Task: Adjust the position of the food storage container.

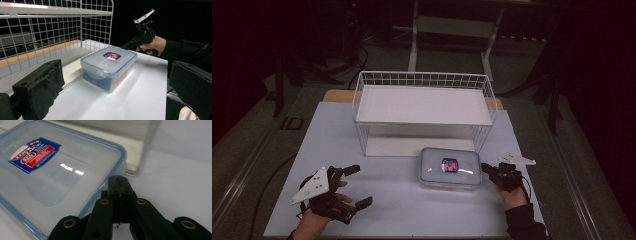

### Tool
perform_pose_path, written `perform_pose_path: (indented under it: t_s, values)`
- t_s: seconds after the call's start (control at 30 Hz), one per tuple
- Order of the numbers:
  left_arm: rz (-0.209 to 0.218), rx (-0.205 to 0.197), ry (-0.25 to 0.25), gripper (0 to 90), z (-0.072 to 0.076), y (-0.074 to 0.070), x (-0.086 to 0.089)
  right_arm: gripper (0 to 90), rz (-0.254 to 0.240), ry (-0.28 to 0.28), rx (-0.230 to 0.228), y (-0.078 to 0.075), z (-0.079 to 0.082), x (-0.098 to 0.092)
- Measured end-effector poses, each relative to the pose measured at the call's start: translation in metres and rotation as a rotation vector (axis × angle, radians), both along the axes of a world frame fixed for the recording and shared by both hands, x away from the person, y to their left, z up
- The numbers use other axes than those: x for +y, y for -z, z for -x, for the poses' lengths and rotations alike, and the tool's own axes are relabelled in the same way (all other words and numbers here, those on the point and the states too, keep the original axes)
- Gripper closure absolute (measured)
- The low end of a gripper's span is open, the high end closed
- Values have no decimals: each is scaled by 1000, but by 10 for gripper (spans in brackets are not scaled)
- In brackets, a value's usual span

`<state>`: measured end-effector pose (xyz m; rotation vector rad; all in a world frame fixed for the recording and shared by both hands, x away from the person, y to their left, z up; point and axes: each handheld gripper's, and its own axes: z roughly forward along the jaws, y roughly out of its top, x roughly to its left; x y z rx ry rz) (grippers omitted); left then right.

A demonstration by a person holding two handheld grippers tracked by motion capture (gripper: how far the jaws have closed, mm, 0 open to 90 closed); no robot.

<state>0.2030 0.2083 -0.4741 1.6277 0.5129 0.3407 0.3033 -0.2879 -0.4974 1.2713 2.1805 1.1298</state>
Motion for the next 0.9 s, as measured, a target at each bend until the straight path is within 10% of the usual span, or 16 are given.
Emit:
perform_pose_path:
  t_s: [0.9]
  values:
    - [-2, 34, -9, 0, -2, 4, -3, 900, -10, -151, -29, 1, -18, 68]
